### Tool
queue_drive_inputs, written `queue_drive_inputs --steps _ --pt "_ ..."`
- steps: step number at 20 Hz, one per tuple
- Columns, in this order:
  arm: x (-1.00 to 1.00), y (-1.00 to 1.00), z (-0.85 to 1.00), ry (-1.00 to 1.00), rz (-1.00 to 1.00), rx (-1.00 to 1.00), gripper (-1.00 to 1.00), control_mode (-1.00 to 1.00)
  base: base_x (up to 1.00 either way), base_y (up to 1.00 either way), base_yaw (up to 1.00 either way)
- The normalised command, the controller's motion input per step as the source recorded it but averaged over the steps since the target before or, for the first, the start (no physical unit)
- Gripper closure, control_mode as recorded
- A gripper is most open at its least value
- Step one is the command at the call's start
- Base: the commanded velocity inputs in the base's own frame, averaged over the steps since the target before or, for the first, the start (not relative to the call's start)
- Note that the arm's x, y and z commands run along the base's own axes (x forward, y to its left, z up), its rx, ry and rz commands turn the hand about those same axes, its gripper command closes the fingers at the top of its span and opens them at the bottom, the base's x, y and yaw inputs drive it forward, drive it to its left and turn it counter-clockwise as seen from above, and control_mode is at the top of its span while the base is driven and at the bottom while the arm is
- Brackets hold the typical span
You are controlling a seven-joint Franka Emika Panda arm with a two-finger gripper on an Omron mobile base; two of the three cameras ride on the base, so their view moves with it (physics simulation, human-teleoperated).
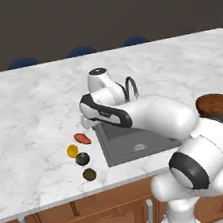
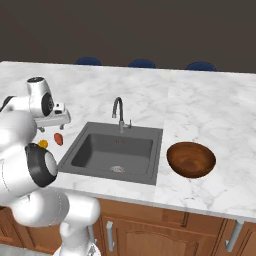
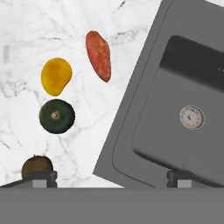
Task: There is a mixed pile of frozen fruits and vegetables on the counter. Locate all the frozen vegetables and place the items in a bowl on the counter. Take all the frozen fruits and defrost them in a running sink.
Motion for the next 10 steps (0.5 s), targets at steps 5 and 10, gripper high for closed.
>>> queue_drive_inputs --steps 5,10 --pt "0.36 0.23 -0.34 0.02 0.03 0.01 -1.00 -1.00 0.00 0.00 0.00" --pt "0.23 0.23 -0.22 0.00 0.00 -0.01 -1.00 -1.00 0.00 0.00 0.00"
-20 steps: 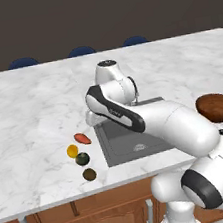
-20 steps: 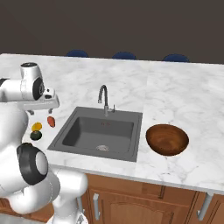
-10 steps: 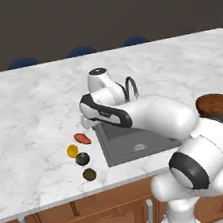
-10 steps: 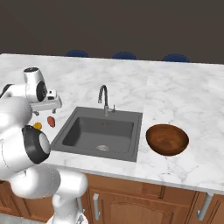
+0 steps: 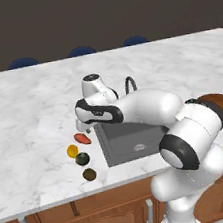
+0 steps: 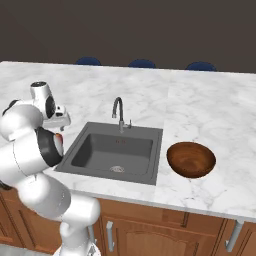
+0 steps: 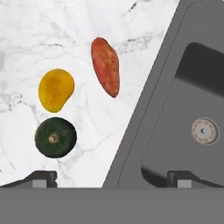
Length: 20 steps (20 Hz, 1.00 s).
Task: There is a mixed pile of frozen fruits and vegetables on the counter. Locate all the frozen vegetables and place the items in a bowl on the counter. Take all the frozen fruits and defrost them in a running sink.
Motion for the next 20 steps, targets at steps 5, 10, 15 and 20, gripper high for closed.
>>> queue_drive_inputs --steps 5,10,15,20 --pt "0.27 0.21 -0.20 0.00 0.00 -0.02 -1.00 -1.00 0.00 0.00 0.00" --pt "0.24 0.19 -0.21 0.00 0.00 -0.01 -1.00 -1.00 0.00 0.00 0.00" --pt "0.25 0.14 -0.26 0.00 0.00 0.00 -1.00 -1.00 0.00 0.00 0.00" --pt "0.31 0.04 -0.30 -0.01 0.00 0.00 -1.00 -1.00 0.00 0.00 0.00"
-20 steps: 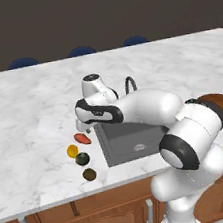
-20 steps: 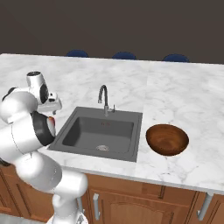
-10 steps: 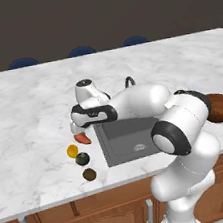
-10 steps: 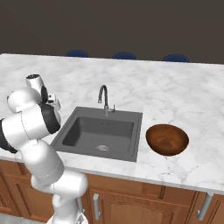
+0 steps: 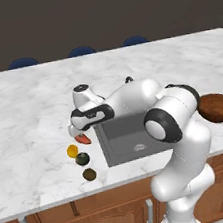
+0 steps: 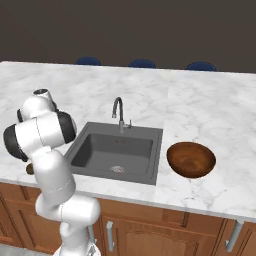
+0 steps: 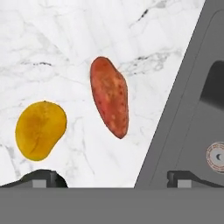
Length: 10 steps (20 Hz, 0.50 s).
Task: There is a mixed pile of frozen fruits and vegetables on the counter. Locate all the frozen vegetables and place the items in a bowl on the counter. Take all the frozen fruits and defrost them in a running sink.
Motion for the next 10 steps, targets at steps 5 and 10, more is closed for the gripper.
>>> queue_drive_inputs --steps 5,10 --pt "0.34 0.03 -0.30 0.00 0.00 -0.01 -1.00 -1.00 0.00 0.00 0.00" --pt "0.34 0.16 -0.26 0.00 0.00 -0.06 -1.00 -1.00 0.00 0.00 0.00"
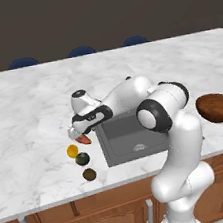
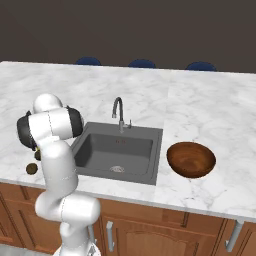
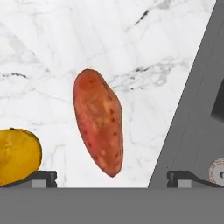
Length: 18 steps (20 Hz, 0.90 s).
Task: There is a mixed pile of frozen fruits and vegetables on the counter. Locate all the frozen vegetables and place the items in a bowl on the counter. Take all the frozen fruits and defrost them in a running sink.
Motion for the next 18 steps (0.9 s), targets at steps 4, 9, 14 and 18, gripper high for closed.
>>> queue_drive_inputs --steps 4,9,14,18 --pt "0.33 0.17 -0.23 0.01 0.00 -0.06 -1.00 -1.00 0.00 0.00 0.00" --pt "0.30 0.12 -0.24 0.01 0.00 -0.05 -1.00 -1.00 0.00 0.00 0.00" --pt "0.22 0.00 -0.35 0.03 0.00 -0.01 -1.00 -1.00 0.00 0.00 0.00" --pt "0.09 0.00 -0.19 0.01 0.00 0.00 -1.00 -1.00 0.00 0.00 0.00"
